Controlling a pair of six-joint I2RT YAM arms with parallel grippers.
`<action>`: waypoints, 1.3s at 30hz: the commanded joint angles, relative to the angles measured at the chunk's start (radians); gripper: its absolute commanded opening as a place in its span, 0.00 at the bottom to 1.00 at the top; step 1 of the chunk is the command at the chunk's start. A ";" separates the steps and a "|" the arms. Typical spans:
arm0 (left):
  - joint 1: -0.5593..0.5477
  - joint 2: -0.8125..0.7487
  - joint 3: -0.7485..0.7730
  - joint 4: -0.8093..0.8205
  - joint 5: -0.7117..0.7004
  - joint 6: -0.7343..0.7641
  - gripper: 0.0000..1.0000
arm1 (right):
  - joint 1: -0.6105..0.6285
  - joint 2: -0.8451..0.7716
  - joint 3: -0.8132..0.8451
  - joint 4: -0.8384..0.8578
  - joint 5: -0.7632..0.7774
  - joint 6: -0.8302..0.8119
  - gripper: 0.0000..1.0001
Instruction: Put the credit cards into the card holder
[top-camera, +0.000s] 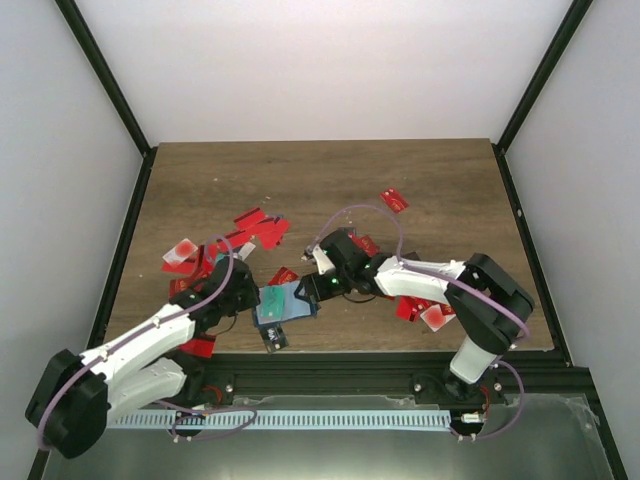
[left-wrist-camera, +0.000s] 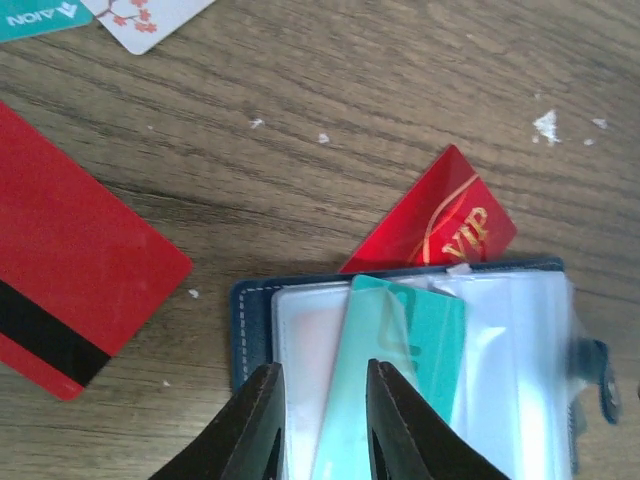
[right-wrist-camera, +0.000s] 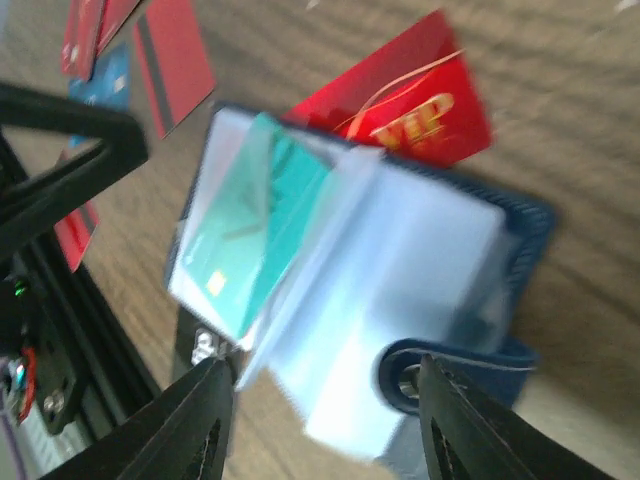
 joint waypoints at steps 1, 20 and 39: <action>-0.002 0.051 0.022 -0.043 -0.084 -0.026 0.28 | 0.054 0.007 0.027 0.071 -0.085 0.013 0.53; 0.098 0.132 -0.043 0.063 -0.040 -0.070 0.33 | 0.091 0.268 0.214 0.044 -0.015 0.124 0.50; 0.120 0.254 -0.054 0.184 0.052 0.006 0.07 | 0.119 0.185 0.297 -0.071 0.048 0.075 0.48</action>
